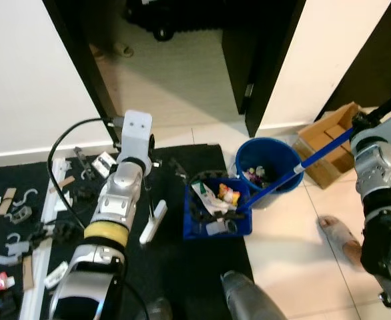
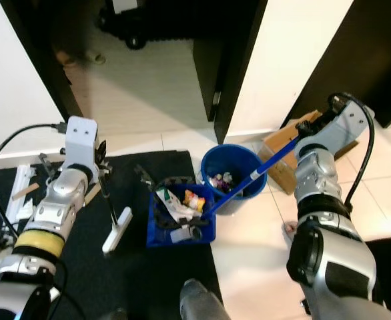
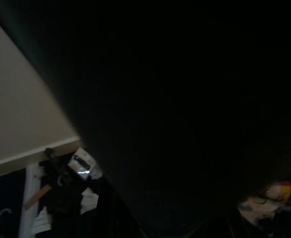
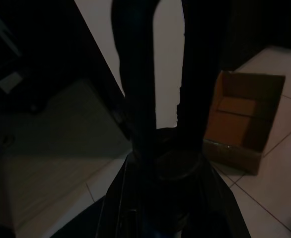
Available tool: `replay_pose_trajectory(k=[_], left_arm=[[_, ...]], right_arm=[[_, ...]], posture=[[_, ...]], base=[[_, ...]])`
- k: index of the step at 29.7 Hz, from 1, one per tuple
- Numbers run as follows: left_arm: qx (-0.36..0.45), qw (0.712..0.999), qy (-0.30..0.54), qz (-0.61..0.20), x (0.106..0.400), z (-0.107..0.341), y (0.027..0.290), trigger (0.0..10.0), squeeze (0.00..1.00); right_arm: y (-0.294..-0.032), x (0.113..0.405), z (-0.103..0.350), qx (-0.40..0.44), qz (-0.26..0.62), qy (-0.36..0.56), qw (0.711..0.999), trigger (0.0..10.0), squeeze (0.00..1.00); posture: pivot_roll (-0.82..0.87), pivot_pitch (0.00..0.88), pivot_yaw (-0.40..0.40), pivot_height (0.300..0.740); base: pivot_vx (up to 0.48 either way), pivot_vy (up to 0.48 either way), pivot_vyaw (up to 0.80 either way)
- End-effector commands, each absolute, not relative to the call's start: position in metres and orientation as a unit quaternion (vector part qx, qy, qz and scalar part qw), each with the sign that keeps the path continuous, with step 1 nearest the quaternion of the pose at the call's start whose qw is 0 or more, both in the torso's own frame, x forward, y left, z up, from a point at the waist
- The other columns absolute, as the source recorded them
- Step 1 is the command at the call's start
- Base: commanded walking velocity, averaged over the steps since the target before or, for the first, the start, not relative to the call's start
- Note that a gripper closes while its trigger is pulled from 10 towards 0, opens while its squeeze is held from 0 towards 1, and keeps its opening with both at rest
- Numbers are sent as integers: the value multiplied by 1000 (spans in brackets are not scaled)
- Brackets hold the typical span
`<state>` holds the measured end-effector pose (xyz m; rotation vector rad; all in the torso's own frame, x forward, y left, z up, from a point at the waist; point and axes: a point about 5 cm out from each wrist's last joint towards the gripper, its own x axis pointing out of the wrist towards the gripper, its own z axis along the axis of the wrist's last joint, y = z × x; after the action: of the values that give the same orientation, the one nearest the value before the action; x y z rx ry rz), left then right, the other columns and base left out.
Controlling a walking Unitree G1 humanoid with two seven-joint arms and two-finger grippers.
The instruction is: Sweep floor
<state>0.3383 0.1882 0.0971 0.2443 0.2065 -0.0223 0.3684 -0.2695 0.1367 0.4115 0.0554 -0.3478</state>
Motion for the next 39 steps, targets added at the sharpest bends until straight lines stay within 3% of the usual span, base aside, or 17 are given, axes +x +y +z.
replay_pose_trajectory(k=[1, 20, 25, 39], left_arm=[[151, 985, 88, -3, 341, 104, 193, 10000, 0], [161, 984, 78, -1, 341, 105, 195, 10000, 0], [169, 983, 74, -10, 341, 103, 192, 10000, 0], [169, 982, 77, -18, 339, 100, 191, 10000, 0]], right_arm=[[-272, 369, 141, 215, -171, 16, 961, 10000, 0], [-250, 360, 111, 212, -160, 57, 963, 10000, 0], [-245, 351, 95, 145, -156, 85, 973, 10000, 0], [-254, 337, 80, 119, -174, 103, 972, 10000, 0]], posture=[[23, 39, -8, 740], [15, 51, -13, 740], [8, 55, -8, 740], [8, 64, 0, 740]], base=[[0, 0, -800], [0, 0, -800], [0, 0, -800], [0, 0, -800]])
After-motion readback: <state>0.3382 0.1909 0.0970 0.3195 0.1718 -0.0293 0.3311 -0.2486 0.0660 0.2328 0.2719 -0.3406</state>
